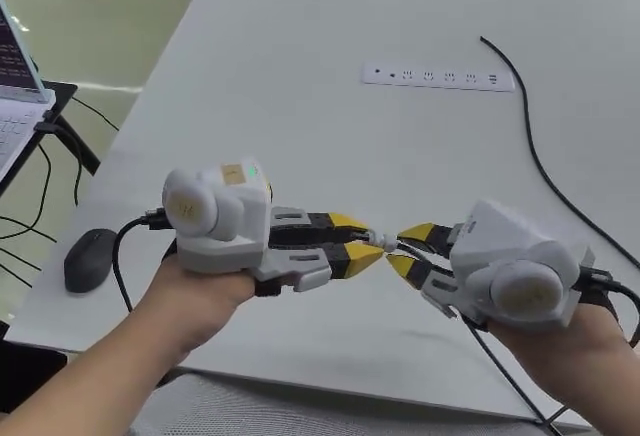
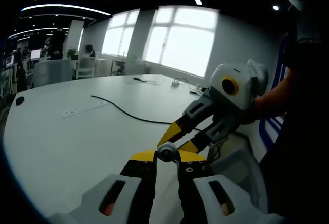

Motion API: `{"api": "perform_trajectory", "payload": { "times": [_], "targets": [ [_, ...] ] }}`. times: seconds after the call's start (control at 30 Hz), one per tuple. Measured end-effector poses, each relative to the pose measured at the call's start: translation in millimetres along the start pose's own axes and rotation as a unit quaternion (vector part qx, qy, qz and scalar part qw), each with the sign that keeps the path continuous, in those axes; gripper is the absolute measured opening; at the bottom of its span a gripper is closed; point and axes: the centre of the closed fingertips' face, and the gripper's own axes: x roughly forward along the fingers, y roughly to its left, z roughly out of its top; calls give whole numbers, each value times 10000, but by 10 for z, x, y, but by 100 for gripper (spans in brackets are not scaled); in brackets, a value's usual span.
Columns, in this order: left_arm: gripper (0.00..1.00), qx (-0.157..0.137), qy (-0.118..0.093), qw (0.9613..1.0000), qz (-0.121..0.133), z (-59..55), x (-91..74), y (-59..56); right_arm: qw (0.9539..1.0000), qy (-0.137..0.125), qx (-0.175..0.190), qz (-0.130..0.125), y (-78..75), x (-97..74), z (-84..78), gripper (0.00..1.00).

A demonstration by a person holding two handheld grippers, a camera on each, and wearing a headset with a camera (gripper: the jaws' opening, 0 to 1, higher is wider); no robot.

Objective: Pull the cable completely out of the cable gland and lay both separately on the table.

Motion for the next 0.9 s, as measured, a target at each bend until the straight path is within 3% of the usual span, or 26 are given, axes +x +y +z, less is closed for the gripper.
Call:
{"api": "perform_trajectory", "payload": {
  "times": [0.27, 0.53, 0.7, 0.9],
  "targets": [
    [15, -21, 55, 10000, -25, -20, 9, -13, 9998, -16, -174, -46, -3, -3, -22, 1],
    [15, -31, 29, 10000, -23, -14, 16, -23, 10000, -10, -59, -45, 10, 0, -49, 0],
    [15, -40, -5, 10000, -22, 4, 27, -21, 9998, 56, 134, -103, -27, -5, -120, 0],
    [15, -55, -56, 10000, -35, 44, 31, -20, 9977, 102, 663, -137, -97, -23, -235, 0]
  ]
}}
